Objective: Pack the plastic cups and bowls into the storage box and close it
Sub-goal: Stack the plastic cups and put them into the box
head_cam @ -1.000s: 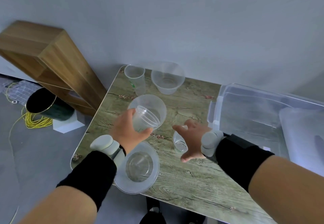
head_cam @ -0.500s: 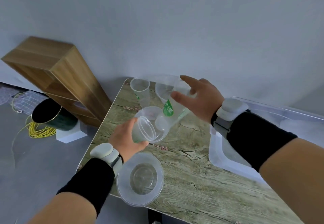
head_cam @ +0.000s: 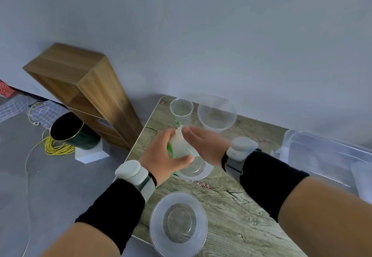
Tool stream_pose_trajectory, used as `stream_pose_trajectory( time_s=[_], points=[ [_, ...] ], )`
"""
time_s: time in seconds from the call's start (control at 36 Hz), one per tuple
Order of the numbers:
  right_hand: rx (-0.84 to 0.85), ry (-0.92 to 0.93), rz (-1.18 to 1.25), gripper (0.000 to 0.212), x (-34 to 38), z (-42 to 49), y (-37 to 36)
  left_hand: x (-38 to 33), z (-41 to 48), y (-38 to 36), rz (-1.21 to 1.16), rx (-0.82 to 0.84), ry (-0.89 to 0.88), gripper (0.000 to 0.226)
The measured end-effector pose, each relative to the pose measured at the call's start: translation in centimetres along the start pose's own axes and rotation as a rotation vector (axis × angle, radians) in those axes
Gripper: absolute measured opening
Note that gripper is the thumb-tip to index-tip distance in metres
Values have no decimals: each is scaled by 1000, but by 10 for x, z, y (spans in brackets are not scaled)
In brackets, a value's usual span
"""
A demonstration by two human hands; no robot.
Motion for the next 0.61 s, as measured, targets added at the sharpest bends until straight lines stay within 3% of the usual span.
stream_pose_trajectory(
  time_s=[0.08,0.17,0.28,0.42,0.61],
  points=[
    [-34,-34,32,63,-4,15,-5,12,4,8,7,-18,41,78],
    [-226,-6,-41,53,-9,52,-9,32,20,23,-7,-53,109,67],
    [-377,1,-187,74,-24,88,-3,43,24,35,-11,-95,134,61],
    [-313,-32,-300,108,-37,133,-7,66,34,42,-13,-98,185,70],
    [-222,-34,-392,112,-39,174,-20,86,38,41,-11,-77,226,61]
  ],
)
Point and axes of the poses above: each hand's wrist, its own z-axis towards the middle knuckle, its own y-axis out of the back of the hand, x = y × z, the point moved 1 cm from there along z, towards the middle knuckle, and after that the axes turned 9 degrees about y, right-handed, at the moved point
